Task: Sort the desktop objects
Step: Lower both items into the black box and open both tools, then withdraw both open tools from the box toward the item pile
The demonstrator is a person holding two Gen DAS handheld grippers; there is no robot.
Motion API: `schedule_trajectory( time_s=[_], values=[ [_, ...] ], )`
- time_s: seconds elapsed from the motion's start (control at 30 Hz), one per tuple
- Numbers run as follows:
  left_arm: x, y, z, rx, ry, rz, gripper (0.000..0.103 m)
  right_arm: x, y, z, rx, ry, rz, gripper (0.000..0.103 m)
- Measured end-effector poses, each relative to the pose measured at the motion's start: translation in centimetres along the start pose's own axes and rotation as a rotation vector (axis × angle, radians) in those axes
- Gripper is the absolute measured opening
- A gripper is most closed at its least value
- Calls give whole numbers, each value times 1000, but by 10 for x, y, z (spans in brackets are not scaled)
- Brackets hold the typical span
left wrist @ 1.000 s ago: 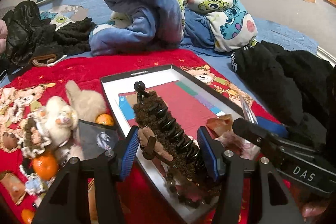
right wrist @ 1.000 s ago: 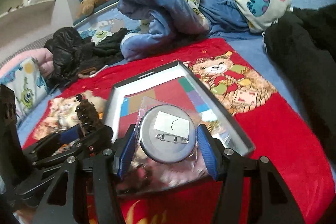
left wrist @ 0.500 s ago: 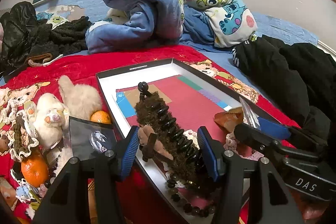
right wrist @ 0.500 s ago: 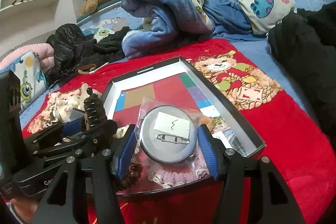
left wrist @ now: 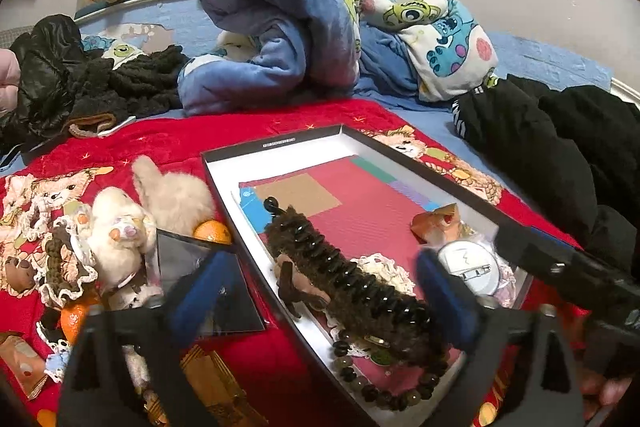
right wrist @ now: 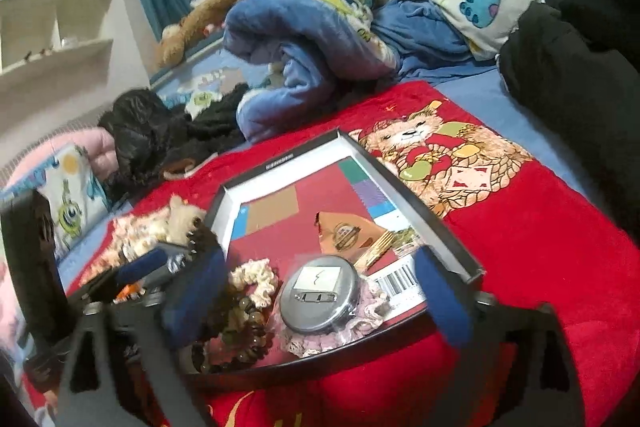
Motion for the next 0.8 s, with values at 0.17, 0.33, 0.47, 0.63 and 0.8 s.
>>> schedule_trajectory(
  time_s=[0.17, 0.33, 0.47, 0.63, 0.8],
  values=[
    [-1, -2, -2, 51, 31, -1, 103, 2, -6, -5, 38, 45, -38, 103],
    [-1, -3, 1, 61, 26, -1, 103, 2, -6, -6, 38, 50, -39, 103],
    [-2, -5, 3, 69, 28, -1, 103, 0, -7, -6, 48, 53, -43, 103],
    [-4, -9, 6, 85, 28, 0, 103, -2, -12, -8, 61, 66, -67, 103],
    [-4, -23, 13, 99, 48, -27, 103, -3, -14, -8, 60, 72, -77, 103]
  ],
)
Point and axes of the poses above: each gripper's, at about its wrist camera, not at the fingertips, and y roughly the way its jaws point, z to its left, x to its top, the point moved 1 cm from there along y, roughly the way its jaws point, and after that the axes turned 9 degrees about x, right-handed, at the moved point
